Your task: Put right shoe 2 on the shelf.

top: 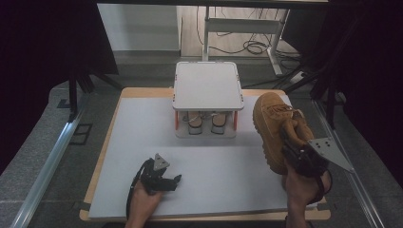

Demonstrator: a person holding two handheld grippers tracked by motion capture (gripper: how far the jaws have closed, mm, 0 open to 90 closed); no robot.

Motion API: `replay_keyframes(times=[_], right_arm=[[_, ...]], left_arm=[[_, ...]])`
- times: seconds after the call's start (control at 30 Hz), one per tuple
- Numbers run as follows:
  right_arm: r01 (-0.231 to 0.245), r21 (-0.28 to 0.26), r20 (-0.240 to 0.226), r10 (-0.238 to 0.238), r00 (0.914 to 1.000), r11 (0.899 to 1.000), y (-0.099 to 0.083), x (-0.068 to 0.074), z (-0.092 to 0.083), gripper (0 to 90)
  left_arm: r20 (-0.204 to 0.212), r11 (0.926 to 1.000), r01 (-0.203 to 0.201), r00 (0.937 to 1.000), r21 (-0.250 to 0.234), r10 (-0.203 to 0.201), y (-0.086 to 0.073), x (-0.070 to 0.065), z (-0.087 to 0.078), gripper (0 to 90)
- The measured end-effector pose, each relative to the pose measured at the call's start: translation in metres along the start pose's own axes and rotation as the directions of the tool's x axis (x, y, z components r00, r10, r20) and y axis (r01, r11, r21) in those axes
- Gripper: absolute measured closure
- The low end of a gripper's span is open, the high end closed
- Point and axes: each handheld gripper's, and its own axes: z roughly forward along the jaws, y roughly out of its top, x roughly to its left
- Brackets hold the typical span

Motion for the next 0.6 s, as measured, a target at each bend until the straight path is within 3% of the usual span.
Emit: replay_keyframes(times=[0.6], right_arm=[[0.025, -0.040, -0.054, -0.027, 0.9982, 0.999, 0.033, 0.012, 0.018, 51.1]], left_arm=[[-0.001, 1.0000, -0.004, 1.0000, 0.003, 0.004, 0.000, 0.000, 0.000, 16.2]])
